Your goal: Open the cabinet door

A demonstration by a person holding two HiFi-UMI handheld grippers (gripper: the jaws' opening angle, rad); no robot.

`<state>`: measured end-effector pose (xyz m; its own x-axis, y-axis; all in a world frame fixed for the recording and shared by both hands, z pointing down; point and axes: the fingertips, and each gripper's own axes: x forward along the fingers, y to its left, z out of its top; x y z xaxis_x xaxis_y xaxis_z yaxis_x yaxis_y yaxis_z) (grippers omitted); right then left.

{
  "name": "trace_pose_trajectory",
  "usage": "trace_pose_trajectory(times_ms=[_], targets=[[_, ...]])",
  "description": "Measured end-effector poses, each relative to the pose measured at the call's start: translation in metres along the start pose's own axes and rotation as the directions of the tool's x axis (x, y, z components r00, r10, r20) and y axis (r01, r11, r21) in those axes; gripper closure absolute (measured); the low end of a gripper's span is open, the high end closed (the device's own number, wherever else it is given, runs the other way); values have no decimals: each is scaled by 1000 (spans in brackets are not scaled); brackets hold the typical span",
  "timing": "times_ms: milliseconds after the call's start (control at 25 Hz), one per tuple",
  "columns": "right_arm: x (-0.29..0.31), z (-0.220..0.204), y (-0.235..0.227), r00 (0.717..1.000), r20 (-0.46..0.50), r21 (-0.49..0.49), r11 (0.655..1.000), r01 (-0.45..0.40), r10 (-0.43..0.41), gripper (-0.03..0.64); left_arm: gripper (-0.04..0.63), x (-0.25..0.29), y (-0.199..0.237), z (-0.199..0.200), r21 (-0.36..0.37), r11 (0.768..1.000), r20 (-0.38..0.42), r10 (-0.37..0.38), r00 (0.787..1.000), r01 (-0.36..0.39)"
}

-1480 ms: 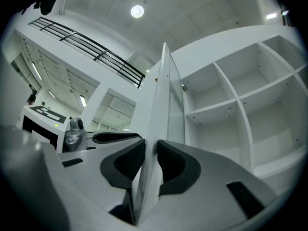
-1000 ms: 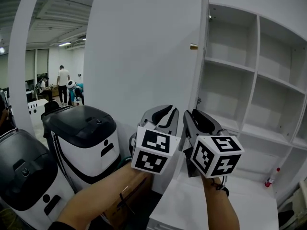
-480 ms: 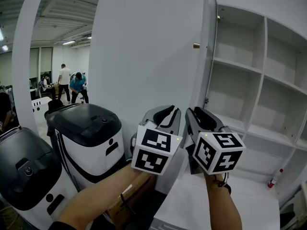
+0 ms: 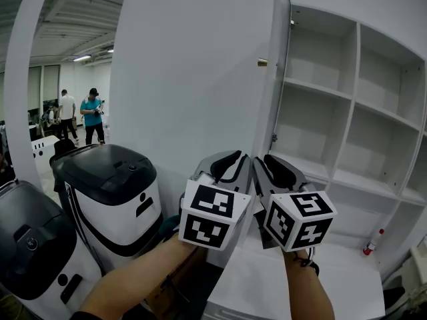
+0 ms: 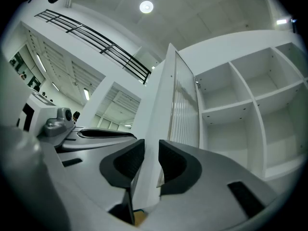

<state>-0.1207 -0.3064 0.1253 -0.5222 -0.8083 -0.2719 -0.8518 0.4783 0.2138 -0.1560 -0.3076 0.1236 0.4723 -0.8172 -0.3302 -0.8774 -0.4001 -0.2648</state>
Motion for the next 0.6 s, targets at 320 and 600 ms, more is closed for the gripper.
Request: trace_pose_trajectory(times_ms=[320, 600], targets=[[-31, -4, -21, 999, -7, 8, 999, 38, -38, 535, 554, 0, -31, 1, -11, 1000, 11, -25, 1000, 26], [-69, -7, -62, 996, -23, -4, 996, 87, -88, 566, 563, 19, -88, 9, -13, 998, 8, -64, 998, 65]])
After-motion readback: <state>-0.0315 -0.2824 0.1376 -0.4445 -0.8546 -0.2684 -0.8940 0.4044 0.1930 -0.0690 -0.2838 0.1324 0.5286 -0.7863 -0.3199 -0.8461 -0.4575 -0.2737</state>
